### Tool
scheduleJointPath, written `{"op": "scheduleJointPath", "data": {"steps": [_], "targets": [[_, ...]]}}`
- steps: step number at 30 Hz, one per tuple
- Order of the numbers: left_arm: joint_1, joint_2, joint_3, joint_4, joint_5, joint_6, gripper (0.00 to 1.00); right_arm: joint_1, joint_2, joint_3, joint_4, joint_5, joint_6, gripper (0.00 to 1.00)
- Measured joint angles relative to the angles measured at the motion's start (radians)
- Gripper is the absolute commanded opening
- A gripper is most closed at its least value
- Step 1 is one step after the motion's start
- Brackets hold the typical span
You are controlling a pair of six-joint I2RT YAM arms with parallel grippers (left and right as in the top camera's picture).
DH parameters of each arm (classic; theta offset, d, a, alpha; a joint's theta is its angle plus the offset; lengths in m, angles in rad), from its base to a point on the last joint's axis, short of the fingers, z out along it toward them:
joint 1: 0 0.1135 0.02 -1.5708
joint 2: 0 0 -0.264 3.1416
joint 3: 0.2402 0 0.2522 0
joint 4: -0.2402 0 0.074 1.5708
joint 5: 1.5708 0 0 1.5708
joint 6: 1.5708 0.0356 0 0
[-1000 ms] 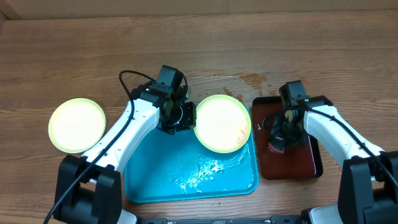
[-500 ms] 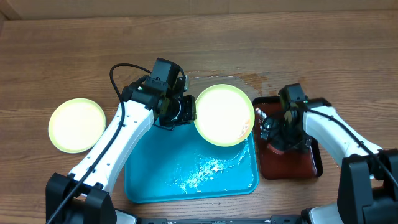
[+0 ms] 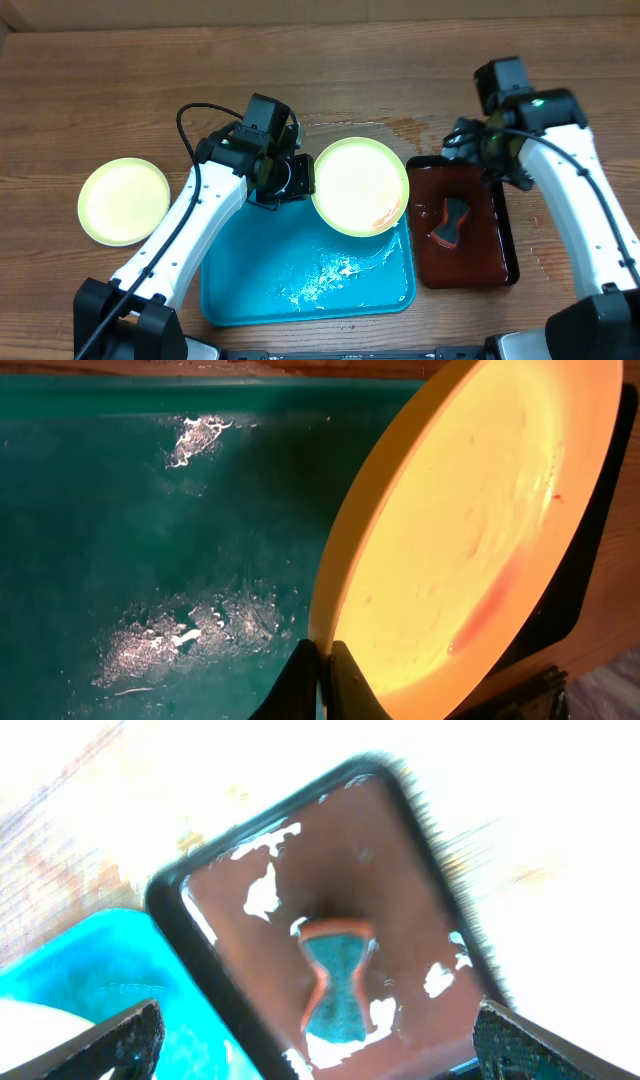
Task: Clean dirty plates on tray and stack at the side
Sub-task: 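Lift the yellow plate with left gripper and swing it over brown tray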
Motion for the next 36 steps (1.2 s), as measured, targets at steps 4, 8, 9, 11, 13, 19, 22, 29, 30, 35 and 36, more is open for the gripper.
{"op": "scheduleJointPath", "data": {"steps": [4, 8, 9, 11, 13, 19, 22, 29, 30, 35, 36], "targets": [[-0.027, 0.0, 0.002, 0.014, -0.004, 0.0, 0.04, -0.027, 0.0, 0.154, -0.125, 0.049, 0.007, 1.0], [-0.099, 0.0, 0.04, 0.011, -0.037, 0.0, 0.04, -0.032, 0.0, 0.316, -0.217, 0.069, -0.002, 1.0], [-0.125, 0.0, 0.062, 0.008, -0.056, 0.0, 0.04, -0.032, 0.0, 0.359, -0.24, 0.069, -0.003, 1.0], [-0.174, 0.0, 0.111, 0.006, -0.099, 0.0, 0.04, -0.032, 0.0, 0.443, -0.28, 0.07, -0.008, 1.0], [-0.216, 0.0, 0.161, 0.005, -0.141, 0.0, 0.04, -0.032, 0.0, 0.505, -0.302, 0.066, -0.016, 1.0], [-0.291, 0.016, 0.285, -0.006, -0.233, 0.0, 0.04, -0.032, -0.01, 0.782, -0.341, -0.018, -0.071, 1.0], [-0.297, 0.061, 0.33, -0.009, -0.253, 0.0, 0.04, -0.032, -0.026, 0.892, -0.342, -0.067, -0.093, 1.0], [-0.336, 0.215, 0.408, -0.019, -0.303, 0.014, 0.04, -0.032, -0.105, 1.097, -0.34, -0.123, -0.188, 1.0], [-0.348, 0.234, 0.425, -0.019, -0.312, 0.022, 0.04, -0.032, -0.118, 1.111, -0.34, -0.125, -0.198, 1.0], [-0.408, 0.314, 0.526, -0.024, -0.372, 0.055, 0.04, -0.032, -0.173, 1.132, -0.341, -0.133, -0.228, 1.0], [-0.421, 0.33, 0.55, -0.035, -0.391, 0.06, 0.04, -0.032, -0.178, 1.132, -0.341, -0.14, -0.24, 1.0]]}}
